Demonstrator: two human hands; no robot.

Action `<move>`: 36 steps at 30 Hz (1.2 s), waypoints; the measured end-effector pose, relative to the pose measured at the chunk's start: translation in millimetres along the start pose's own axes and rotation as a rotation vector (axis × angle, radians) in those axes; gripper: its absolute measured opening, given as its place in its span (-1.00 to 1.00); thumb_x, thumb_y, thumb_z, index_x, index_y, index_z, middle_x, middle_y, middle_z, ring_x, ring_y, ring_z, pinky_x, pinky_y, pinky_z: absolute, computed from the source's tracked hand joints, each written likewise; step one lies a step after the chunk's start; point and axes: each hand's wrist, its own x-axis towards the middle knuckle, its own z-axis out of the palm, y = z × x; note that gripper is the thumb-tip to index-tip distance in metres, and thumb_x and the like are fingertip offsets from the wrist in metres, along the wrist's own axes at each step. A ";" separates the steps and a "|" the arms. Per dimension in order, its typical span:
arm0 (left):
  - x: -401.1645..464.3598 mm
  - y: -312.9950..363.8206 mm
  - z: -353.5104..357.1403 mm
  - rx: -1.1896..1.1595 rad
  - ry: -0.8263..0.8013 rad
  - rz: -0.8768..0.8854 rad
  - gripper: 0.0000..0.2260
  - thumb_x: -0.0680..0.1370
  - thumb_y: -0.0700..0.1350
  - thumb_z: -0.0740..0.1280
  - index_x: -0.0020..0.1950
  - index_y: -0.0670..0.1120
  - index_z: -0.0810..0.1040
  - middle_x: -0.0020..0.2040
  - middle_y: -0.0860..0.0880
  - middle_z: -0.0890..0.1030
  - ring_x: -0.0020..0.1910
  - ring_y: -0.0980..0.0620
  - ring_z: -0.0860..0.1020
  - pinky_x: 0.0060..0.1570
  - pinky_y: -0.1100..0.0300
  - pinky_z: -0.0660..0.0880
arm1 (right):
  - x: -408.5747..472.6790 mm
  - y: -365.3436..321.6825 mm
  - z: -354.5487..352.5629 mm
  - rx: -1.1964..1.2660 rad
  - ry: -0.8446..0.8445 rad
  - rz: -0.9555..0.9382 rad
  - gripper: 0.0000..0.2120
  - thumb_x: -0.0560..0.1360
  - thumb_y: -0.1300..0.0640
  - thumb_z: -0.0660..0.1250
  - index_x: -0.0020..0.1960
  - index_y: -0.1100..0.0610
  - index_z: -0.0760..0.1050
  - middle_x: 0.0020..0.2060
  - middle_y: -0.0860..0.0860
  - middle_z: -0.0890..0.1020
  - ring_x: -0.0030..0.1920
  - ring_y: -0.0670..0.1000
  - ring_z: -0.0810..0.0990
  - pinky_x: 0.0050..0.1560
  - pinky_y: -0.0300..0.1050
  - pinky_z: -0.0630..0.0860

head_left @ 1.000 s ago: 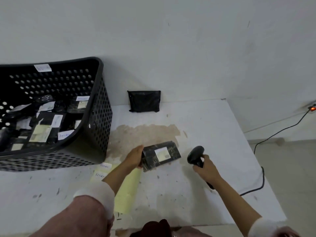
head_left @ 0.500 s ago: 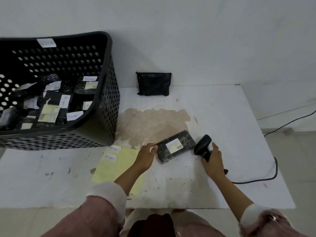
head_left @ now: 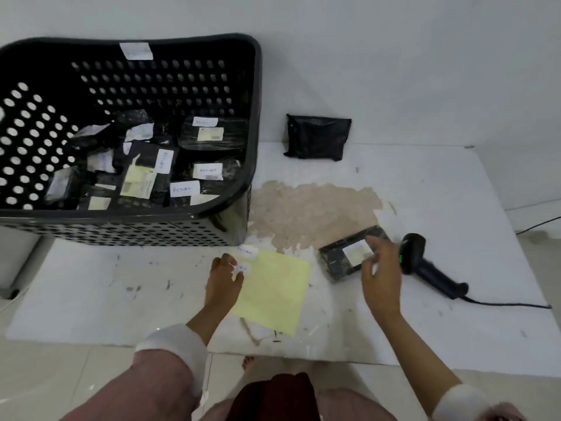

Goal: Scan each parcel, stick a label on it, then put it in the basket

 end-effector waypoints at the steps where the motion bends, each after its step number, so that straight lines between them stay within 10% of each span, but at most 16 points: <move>1: 2.6 -2.0 -0.4 0.024 -0.048 0.002 -0.81 0.53 -0.23 0.32 0.12 -0.19 0.43 0.12 -0.16 0.43 -0.08 -0.09 0.55 -0.08 0.06 0.51 | -7.9 -9.8 15.2 0.013 -0.065 -0.022 -0.62 0.51 0.41 0.19 0.27 0.14 0.42 0.17 0.04 0.47 -0.02 -0.16 0.50 -0.02 -0.44 0.34; 8: 20.8 -13.0 3.4 0.195 -0.192 0.071 -0.70 0.52 -0.12 0.36 0.19 -0.13 0.38 0.17 -0.11 0.39 0.17 -0.09 0.48 0.06 -0.08 0.52 | -24.8 -27.6 72.4 -0.215 -0.017 -0.050 -0.57 0.44 0.29 0.37 0.30 0.24 0.43 0.34 0.20 0.40 0.36 0.22 0.35 0.34 0.15 0.32; 16: 34.4 -7.4 11.6 0.283 -0.161 0.044 -0.51 0.46 0.10 0.42 0.19 -0.16 0.35 0.18 -0.13 0.40 0.12 -0.15 0.50 -0.05 0.00 0.50 | -34.7 -35.8 100.4 -0.331 -0.340 -0.257 -0.61 0.45 0.27 0.33 0.27 0.20 0.47 0.30 0.16 0.46 0.31 0.19 0.43 0.26 0.10 0.44; 21: 37.5 -6.6 13.9 0.311 -0.175 0.084 -0.62 0.53 0.04 0.33 0.21 -0.16 0.36 0.18 -0.13 0.42 0.14 -0.15 0.50 0.02 -0.05 0.50 | -69.5 -39.6 147.2 -0.413 -0.655 -0.228 -0.41 0.57 0.13 0.16 0.55 0.11 0.07 0.56 0.06 0.01 0.56 0.12 -0.12 0.53 -0.01 -0.13; 36: 46.0 -5.5 15.0 0.280 -0.245 0.100 -0.85 0.60 -0.17 0.19 0.05 -0.23 0.48 0.13 -0.16 0.49 0.09 -0.12 0.50 -0.03 0.06 0.44 | -81.3 -60.6 165.9 -0.699 -0.760 -0.139 -0.35 0.60 0.13 0.07 0.57 -0.06 -0.21 0.55 0.10 -0.26 0.53 0.22 -0.29 0.51 0.20 -0.22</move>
